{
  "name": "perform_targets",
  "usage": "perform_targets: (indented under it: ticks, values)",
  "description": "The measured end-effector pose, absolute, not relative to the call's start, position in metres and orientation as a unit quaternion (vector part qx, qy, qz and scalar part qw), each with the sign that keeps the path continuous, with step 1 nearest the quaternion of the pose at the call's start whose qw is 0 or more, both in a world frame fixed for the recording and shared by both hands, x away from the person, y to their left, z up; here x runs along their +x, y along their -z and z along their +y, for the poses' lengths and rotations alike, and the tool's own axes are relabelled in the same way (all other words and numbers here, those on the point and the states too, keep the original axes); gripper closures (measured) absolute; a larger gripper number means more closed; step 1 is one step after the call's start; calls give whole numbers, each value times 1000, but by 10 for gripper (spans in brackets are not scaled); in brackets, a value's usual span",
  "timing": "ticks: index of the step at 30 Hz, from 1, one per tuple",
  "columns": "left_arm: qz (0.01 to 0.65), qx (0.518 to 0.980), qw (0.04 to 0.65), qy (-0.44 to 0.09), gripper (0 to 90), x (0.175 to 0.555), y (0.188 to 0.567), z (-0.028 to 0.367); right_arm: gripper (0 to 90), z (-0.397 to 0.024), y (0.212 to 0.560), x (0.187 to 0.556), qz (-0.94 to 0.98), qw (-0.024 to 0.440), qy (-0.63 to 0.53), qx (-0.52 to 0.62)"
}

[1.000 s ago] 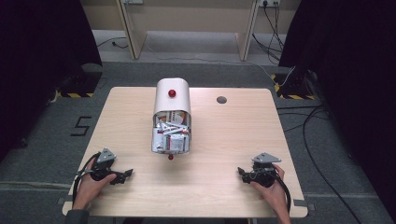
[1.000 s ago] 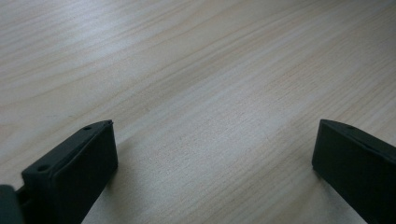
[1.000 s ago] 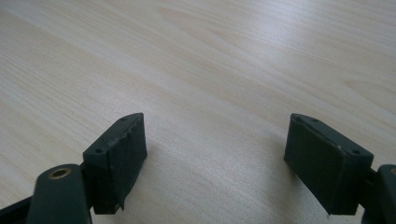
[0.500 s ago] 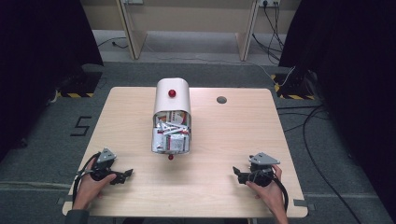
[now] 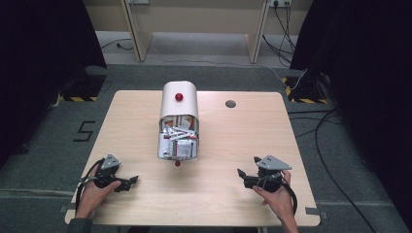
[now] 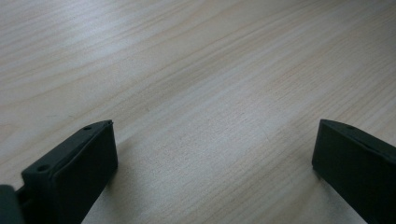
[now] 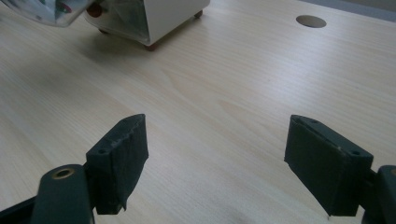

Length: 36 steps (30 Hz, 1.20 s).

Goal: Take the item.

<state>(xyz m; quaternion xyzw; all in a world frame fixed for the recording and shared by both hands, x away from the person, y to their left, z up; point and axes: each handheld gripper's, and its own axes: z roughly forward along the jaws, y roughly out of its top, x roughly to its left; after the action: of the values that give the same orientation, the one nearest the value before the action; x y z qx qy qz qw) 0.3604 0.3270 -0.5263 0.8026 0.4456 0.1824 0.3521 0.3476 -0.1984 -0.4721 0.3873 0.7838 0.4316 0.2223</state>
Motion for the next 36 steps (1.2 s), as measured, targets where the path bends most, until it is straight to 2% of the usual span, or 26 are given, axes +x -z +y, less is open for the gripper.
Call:
perform_targets:
  ticks: [20,36]
  values:
    - [445,803,352,-182,0,360,526,327,255,-165,434,341,790,217,-466,335]
    - [445,803,352,-182,0,360,526,327,331,-145,422,339,798,213,-477,299]
